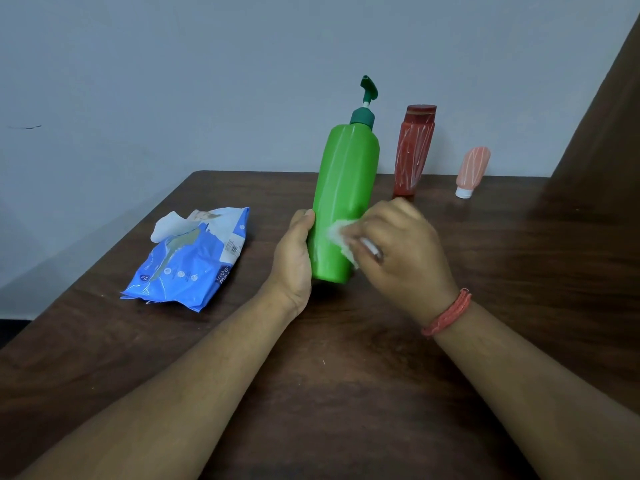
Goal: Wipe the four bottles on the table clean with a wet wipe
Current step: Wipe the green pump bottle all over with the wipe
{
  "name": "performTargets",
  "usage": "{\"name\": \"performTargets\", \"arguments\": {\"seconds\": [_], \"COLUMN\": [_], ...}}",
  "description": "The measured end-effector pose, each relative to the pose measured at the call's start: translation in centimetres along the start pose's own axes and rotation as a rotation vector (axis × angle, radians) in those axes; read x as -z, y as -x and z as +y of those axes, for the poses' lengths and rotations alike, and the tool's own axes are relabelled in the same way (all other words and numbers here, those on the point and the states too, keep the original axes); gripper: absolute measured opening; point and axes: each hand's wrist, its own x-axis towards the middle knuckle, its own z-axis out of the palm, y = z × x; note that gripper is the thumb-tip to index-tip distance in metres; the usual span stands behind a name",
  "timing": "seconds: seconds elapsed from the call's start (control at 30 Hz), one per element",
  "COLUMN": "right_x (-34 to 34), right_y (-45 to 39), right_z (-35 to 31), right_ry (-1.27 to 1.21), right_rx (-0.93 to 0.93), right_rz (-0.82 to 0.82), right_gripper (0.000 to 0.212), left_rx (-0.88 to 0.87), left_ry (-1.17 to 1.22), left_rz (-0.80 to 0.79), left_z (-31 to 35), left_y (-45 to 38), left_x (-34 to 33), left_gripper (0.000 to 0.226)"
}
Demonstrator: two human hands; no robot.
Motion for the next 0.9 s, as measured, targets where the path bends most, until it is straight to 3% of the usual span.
{"name": "performTargets", "arguments": {"seconds": [0.1,0.23,0.37,0.47,0.6,0.73,0.9], "right_x": [-0.33,0.04,-0.47,-0.15,-0.50,0.04,-0.33], "right_y": [0.25,-0.16,0.09,-0.14,0.03,-0.36,-0.22], "right_z": [-0.46,-0.24,-0.76,-0.37,-0.72,-0.23,-0.68], "right_ry": [-0.031,0.031,-0.007,0.019,-0.006,0.041,-0.013], "right_rx": [0.195,0.066,0.209,0.048,0.151,0.024,0.159], "right_rz": [-0.147,-0.062,-0.174,-0.076,-0.162,-0.074,-0.191], "right_gripper": [0.011,0.013,0.010,0.011,0.013,0.013,0.016], "left_rx": [-0.002,0.006,0.019,0.055,0.143,0.161,0.140], "left_ry": [0.019,-0.001,0.000,0.009,0.009,0.081,0.050], "left_rz": [-0.015,0.022,-0.004,-0.040,-0.103,-0.109,-0.094], "left_z": [-0.06,-0.22,-0.11,-0.37,-0.11,0.07,0.18], "left_y": [-0.02,-0.23,-0.20,-0.17,-0.04,-0.16,0.07], "left_x": [0.06,0.16,0.02,0.06,0.33,0.45,0.50], "left_gripper": [0.042,0.051,0.031,0.023,0.024,0.023,0.017]}}
